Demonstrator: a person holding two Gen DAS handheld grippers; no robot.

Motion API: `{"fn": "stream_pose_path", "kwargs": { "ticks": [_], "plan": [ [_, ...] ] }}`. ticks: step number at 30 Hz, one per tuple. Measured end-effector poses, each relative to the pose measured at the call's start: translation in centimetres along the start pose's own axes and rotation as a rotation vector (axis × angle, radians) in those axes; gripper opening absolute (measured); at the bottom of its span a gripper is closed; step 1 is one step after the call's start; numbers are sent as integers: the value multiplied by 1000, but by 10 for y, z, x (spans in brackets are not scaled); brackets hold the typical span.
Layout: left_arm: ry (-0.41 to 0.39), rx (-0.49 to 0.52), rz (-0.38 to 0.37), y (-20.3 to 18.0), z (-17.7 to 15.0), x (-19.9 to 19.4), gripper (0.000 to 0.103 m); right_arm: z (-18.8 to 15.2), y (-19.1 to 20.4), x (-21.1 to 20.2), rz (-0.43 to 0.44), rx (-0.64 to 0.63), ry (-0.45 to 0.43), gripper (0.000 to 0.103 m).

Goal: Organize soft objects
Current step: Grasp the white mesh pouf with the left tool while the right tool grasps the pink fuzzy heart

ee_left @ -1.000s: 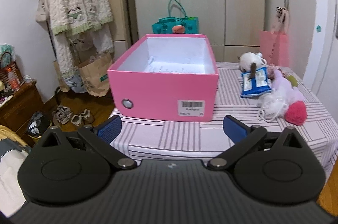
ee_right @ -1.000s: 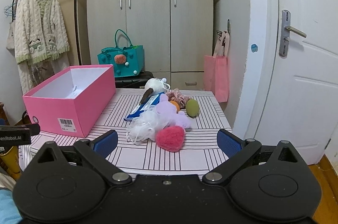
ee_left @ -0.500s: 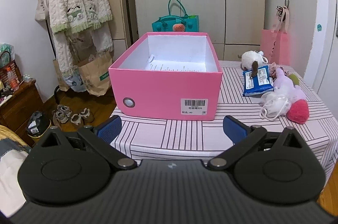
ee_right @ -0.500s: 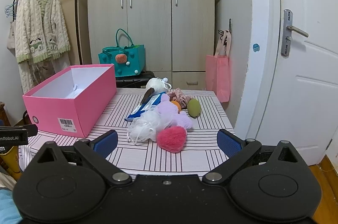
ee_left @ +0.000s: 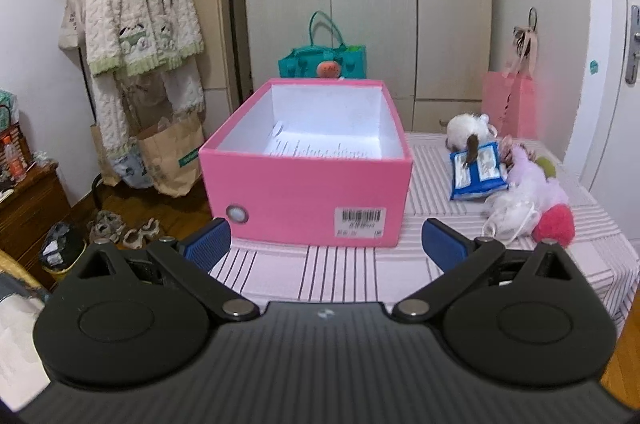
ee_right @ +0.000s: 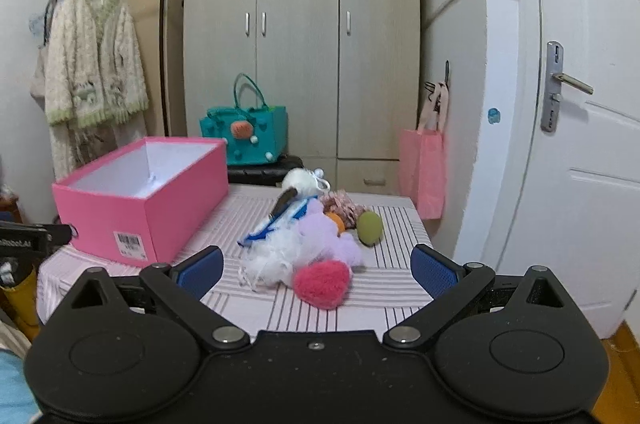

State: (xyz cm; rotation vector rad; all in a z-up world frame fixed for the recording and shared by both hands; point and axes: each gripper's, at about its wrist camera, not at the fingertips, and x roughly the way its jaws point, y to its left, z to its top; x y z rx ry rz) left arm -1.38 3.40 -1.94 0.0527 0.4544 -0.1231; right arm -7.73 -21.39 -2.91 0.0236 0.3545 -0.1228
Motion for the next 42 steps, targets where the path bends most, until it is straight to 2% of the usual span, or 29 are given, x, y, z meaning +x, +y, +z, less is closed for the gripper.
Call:
{"fn": "stream_pose_path", "kwargs": {
  "ticks": [5, 8, 10, 13, 17, 19, 21, 24, 27, 29, 34, 38, 42],
  "plan": [
    [-44, 64, -93, -17, 14, 6, 103, 6, -20, 9, 138, 69, -2, 101],
    [-70, 120, -146, -38, 19, 15, 103, 2, -22, 23, 133, 34, -14, 101],
    [-50, 149, -202, -52, 23, 26, 103, -4, -19, 34, 116, -5, -23, 101],
    [37, 133, -345, -66, 27, 52, 103, -14, -21, 53, 119, -28, -20, 98],
    [81, 132, -421, -90, 23, 81, 102, -31, -22, 82, 146, -77, 26, 92],
    [90, 134, -469, -102, 19, 93, 102, -40, -27, 98, 175, -49, 59, 92],
    [96, 159, -492, -115, 14, 106, 100, -46, -31, 114, 191, -15, 97, 87],
    [110, 165, -514, -128, 12, 128, 97, -53, -31, 131, 188, -37, 95, 81],
    [145, 148, -543, -136, 12, 155, 88, -57, -31, 148, 166, -59, 96, 70],
    [173, 143, -555, -141, 10, 174, 79, -61, -33, 161, 154, -43, 120, 64],
    [202, 152, -617, -152, -1, 201, 78, -64, -36, 177, 175, -21, 116, 64],
    [184, 115, -647, -150, -8, 208, 77, -66, -39, 183, 173, -1, 114, 59],
    [233, 36, -688, -142, -8, 216, 60, -68, -44, 184, 184, 40, 106, 54]
  ]
}}
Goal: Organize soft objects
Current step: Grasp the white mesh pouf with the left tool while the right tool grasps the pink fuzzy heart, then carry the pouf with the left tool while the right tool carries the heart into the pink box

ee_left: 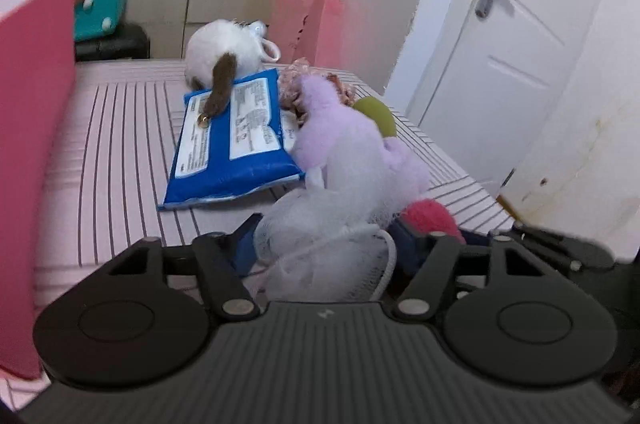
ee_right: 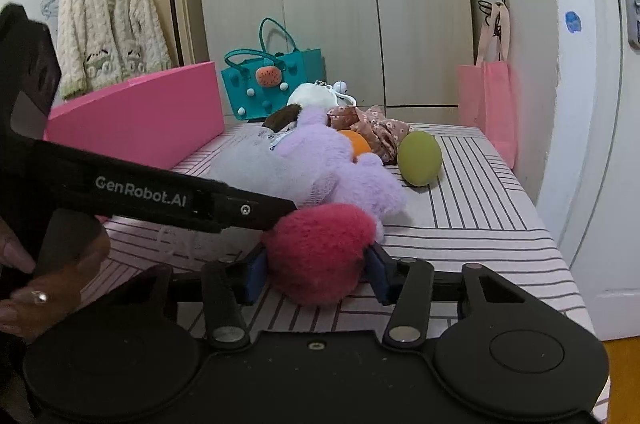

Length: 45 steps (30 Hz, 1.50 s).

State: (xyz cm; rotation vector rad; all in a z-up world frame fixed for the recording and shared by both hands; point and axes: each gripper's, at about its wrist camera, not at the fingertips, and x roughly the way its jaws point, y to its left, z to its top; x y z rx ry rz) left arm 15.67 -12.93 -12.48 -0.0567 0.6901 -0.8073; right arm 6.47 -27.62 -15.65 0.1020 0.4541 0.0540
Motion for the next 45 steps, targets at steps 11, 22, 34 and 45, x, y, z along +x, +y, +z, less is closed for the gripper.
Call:
{"fn": "stream_pose_path", "kwargs": {
  "ticks": [11, 22, 34, 45],
  "plan": [
    [-8, -1, 34, -7, -4, -6, 41, 0, 4, -4, -9, 22, -29, 51],
    [-56, -4, 40, -8, -7, -38, 41, 1, 0, -15, -63, 41, -27, 51],
    [-2, 36, 92, -11, -23, -84, 41, 4, 7, -33, -5, 81, 35, 51],
    [116, 31, 167, 9, -38, -148, 41, 24, 38, -45, 247, 100, 188, 51]
  ]
}}
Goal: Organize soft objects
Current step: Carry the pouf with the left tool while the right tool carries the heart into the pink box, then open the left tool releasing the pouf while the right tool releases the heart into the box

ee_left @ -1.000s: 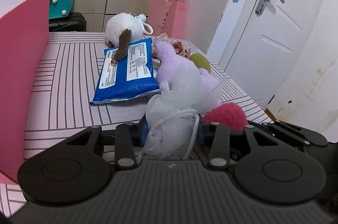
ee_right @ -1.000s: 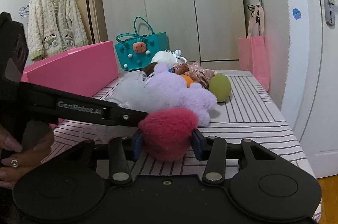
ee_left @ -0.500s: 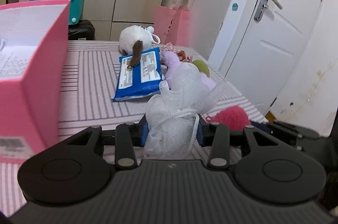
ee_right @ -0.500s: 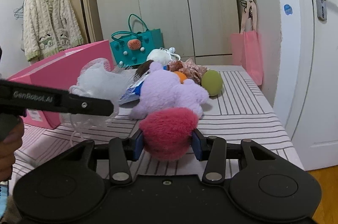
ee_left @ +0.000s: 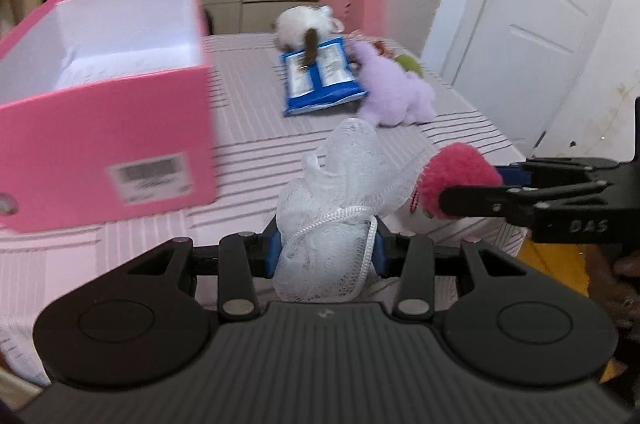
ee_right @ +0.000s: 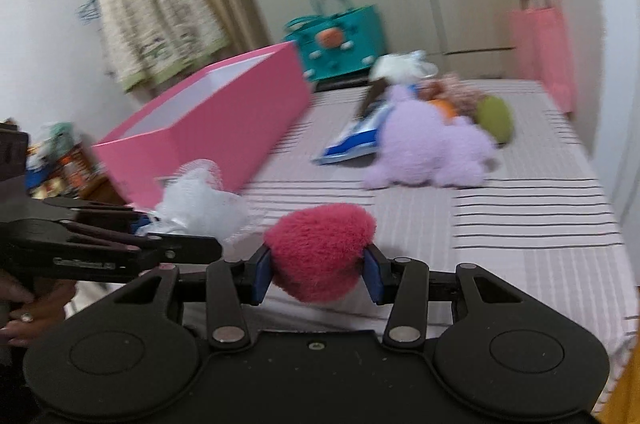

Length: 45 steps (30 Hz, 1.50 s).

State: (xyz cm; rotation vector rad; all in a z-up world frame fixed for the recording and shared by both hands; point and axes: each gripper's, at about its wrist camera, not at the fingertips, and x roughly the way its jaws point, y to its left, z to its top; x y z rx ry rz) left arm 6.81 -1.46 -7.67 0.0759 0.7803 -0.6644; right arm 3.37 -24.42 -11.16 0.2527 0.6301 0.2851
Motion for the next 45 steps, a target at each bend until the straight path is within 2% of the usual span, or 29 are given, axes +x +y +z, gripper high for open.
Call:
{"fn": "stream_pose_path", "kwargs": {
  "ticks": [5, 10, 16, 20, 23, 27, 30, 33, 37, 40, 45],
  "plan": [
    [58, -19, 45, 25, -3, -32, 41, 12, 26, 11, 150, -8, 97, 51],
    [127, -52, 47, 54, 3, -60, 41, 27, 54, 31, 299, -10, 208, 51],
    [178, -79, 29, 78, 31, -86, 41, 58, 88, 60, 457, -45, 305, 51],
    [148, -50, 48, 86, 61, -102, 41, 88, 103, 73, 500, -74, 315, 51],
    [98, -20, 61, 93, 86, -105, 41, 119, 112, 78, 491, -108, 269, 51],
    [31, 2, 87, 109, 121, -92, 41, 158, 115, 87, 427, -162, 173, 51],
    [1, 3, 98, 127, 149, -74, 41, 184, 114, 110, 340, -207, 116, 52],
    [-5, -46, 119, 154, 176, -44, 41, 206, 114, 138, 239, -276, 85, 52],
    [6, -96, 163, 186, 202, 6, 41, 229, 108, 186, 149, -351, 112, 52],
    [53, -152, 141, 208, 214, 40, 41, 239, 107, 222, 74, -378, 130, 52],
    [111, -190, 197, 224, 219, 82, 41, 247, 104, 263, 60, -416, 183, 52]
  ]
}}
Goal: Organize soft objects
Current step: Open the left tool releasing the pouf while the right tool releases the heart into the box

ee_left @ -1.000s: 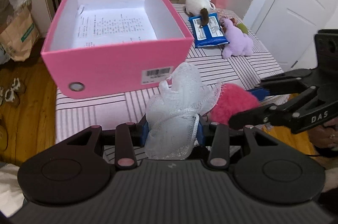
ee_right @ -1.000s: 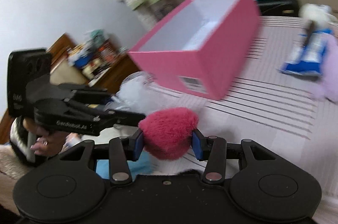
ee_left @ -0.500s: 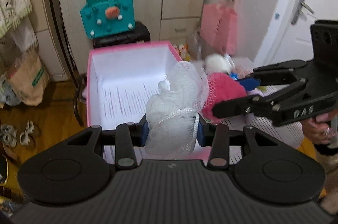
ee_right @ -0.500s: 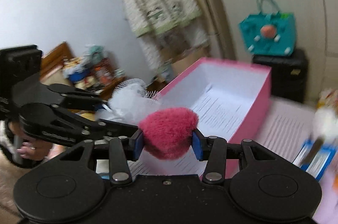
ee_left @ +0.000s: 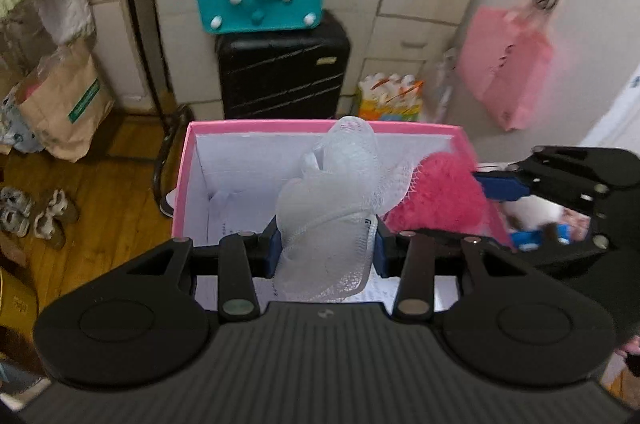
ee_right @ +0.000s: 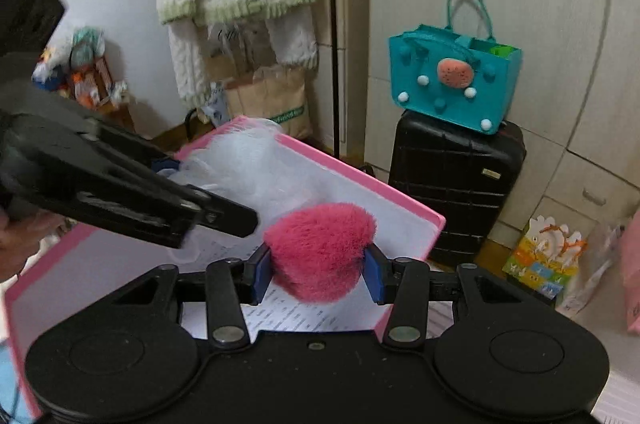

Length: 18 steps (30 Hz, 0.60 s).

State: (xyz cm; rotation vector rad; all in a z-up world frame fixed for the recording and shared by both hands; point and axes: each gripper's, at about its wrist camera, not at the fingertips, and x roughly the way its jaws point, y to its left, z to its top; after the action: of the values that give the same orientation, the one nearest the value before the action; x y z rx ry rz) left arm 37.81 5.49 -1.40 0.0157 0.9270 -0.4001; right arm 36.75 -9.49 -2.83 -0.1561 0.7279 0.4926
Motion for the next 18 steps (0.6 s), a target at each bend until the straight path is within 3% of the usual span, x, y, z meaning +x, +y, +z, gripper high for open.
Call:
{"fn": "stream_pose_path", "kwargs": {
  "ticks": [6, 7, 9, 11, 18],
  "plan": [
    [36, -40, 25, 7, 2, 30, 45, 3, 6, 22, 15, -67, 59, 55],
    [28, -43, 30, 9, 3, 32, 49, 4, 9, 25, -5, -90, 59, 57],
    [20, -53, 21, 9, 2, 32, 55, 5, 11, 31, -57, -137, 50, 69],
    [4, -73, -8, 12, 2, 28, 57, 4, 6, 34, -85, -132, 42, 74],
    [-36, -21, -9, 3, -9, -13, 62, -5, -8, -20, 31, 3, -41, 74]
  ]
}}
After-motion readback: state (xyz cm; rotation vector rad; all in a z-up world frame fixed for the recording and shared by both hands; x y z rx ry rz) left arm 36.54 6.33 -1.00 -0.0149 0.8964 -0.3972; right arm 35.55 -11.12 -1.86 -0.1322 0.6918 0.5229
